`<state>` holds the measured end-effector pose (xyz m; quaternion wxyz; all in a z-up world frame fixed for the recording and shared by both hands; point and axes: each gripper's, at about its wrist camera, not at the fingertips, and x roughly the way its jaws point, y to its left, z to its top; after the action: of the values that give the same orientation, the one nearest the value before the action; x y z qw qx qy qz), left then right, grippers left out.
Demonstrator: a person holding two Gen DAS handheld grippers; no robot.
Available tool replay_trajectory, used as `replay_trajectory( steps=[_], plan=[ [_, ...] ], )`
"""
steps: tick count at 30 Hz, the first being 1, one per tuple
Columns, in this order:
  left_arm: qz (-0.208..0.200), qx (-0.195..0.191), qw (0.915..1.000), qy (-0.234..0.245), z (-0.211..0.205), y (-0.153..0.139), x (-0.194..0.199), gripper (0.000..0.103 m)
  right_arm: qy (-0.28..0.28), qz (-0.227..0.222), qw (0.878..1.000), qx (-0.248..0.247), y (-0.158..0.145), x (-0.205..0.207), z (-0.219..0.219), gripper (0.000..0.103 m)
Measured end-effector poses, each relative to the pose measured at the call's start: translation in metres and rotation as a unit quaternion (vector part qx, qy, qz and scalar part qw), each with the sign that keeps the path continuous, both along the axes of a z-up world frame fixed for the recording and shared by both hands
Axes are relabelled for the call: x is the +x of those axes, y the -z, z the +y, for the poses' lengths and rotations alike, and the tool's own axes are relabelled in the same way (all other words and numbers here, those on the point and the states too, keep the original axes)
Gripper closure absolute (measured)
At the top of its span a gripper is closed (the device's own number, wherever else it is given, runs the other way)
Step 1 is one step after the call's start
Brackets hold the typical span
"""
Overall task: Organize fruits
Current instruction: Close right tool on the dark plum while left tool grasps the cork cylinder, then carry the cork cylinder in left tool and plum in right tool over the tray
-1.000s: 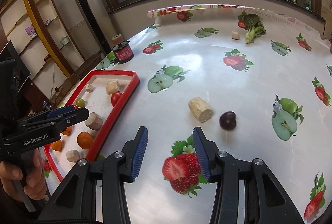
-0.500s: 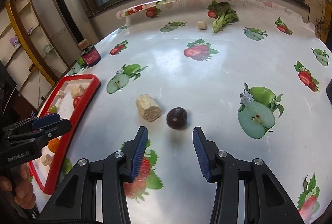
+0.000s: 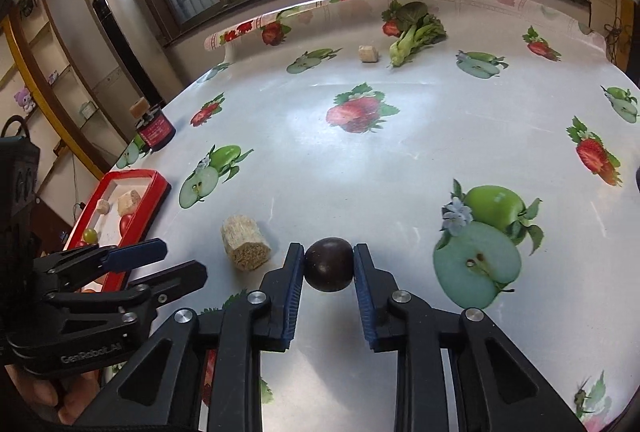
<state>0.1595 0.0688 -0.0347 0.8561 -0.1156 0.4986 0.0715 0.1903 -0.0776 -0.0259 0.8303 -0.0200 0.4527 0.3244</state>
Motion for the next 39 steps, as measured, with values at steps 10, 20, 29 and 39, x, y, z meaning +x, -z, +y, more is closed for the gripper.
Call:
replay_trajectory(
  steps=[10,20,29,39],
  plan=[
    [-0.01,0.018,0.9996,0.017,-0.008,0.01,0.017,0.063,0.031,-0.007,0.999,0.017,-0.015,-0.001,-0.029,0.077],
    [-0.043,0.034,0.9984,-0.011,0.006,-0.017,-0.032,0.063,0.018,-0.016,0.999,0.028,-0.028,-0.023,-0.024,0.077],
    [-0.057,0.027,0.9972,-0.039,0.02,-0.03,-0.073,0.063,-0.006,-0.013,1.0,0.025,-0.027,-0.051,-0.006,0.077],
    [-0.076,0.034,0.9945,-0.064,0.037,-0.042,-0.117,0.063,-0.041,-0.025,0.999,0.026,-0.04,-0.082,0.021,0.077]
  ],
)
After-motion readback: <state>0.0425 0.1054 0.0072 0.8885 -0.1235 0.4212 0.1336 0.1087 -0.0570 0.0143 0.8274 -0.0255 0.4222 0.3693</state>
